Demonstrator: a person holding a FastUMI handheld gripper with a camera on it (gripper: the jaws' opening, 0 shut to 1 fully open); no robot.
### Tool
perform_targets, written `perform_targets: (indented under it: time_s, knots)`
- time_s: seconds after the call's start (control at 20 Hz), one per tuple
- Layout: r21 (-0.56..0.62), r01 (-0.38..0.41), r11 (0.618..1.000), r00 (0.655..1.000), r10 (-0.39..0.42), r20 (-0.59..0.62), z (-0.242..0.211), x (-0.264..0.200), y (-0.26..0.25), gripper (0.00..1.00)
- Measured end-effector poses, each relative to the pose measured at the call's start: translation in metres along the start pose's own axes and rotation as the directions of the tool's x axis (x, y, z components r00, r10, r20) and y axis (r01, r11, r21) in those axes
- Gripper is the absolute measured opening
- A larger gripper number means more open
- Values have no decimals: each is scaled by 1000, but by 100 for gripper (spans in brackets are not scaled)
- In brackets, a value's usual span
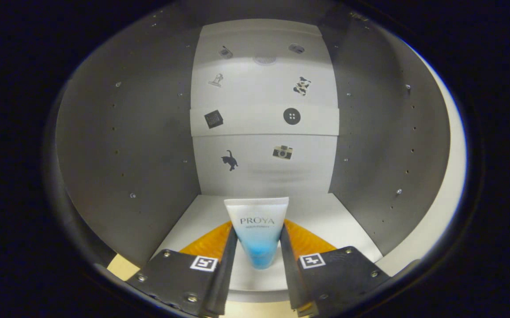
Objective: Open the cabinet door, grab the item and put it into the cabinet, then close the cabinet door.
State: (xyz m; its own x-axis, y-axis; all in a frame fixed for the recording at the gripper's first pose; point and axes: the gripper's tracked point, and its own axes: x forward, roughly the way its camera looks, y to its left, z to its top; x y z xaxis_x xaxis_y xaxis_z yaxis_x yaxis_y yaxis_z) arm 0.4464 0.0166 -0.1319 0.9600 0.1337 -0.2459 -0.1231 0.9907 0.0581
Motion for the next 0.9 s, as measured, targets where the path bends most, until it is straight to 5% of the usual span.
perform_targets:
  time_s: [0.5, 0.9]
  knots:
    - [9, 24, 1000, 1000, -24, 17, 3, -1, -4, 80]
    - [2, 66, 998, 996, -66, 65, 11, -20, -8, 80]
